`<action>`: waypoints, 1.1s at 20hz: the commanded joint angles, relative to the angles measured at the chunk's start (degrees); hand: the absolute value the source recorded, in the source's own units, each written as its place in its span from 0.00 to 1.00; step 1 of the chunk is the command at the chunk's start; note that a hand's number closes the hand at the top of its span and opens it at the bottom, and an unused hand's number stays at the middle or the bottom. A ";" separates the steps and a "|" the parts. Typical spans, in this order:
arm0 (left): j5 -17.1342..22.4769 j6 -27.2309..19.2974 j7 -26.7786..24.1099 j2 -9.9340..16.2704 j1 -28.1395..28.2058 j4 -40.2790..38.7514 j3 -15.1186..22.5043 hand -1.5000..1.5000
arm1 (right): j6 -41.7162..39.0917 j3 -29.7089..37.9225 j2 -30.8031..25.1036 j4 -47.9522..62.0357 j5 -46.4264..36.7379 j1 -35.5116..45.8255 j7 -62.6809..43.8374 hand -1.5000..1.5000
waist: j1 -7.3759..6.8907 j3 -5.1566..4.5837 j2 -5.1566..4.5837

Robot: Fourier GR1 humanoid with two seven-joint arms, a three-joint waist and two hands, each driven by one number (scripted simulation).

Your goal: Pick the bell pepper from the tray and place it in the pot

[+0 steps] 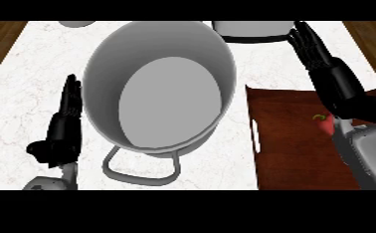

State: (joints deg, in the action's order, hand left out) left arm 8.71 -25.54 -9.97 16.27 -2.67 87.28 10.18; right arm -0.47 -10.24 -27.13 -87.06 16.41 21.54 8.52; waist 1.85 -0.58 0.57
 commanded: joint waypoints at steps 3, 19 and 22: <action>-3.76 0.33 9.37 7.32 -1.78 -4.13 -2.38 0.50 | -10.49 4.18 -5.19 -0.58 5.61 -5.21 2.49 1.00 | -0.87 0.68 -0.58; -2.09 9.15 28.87 15.11 -2.15 -7.47 -4.56 0.50 | 0.02 19.97 -12.40 -2.48 -8.46 -30.56 25.41 0.00 | -0.74 0.56 -0.41; -2.04 8.81 30.14 15.51 -2.24 -7.18 -4.92 0.50 | 2.04 19.78 -18.82 -4.02 -14.70 -29.97 17.18 0.00 | -0.74 0.48 -0.43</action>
State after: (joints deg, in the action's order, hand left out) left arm 6.36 -17.52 17.79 30.96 -3.43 80.30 6.07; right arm 1.50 7.99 -39.71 -88.99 6.07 -5.98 30.32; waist 1.11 -0.01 0.14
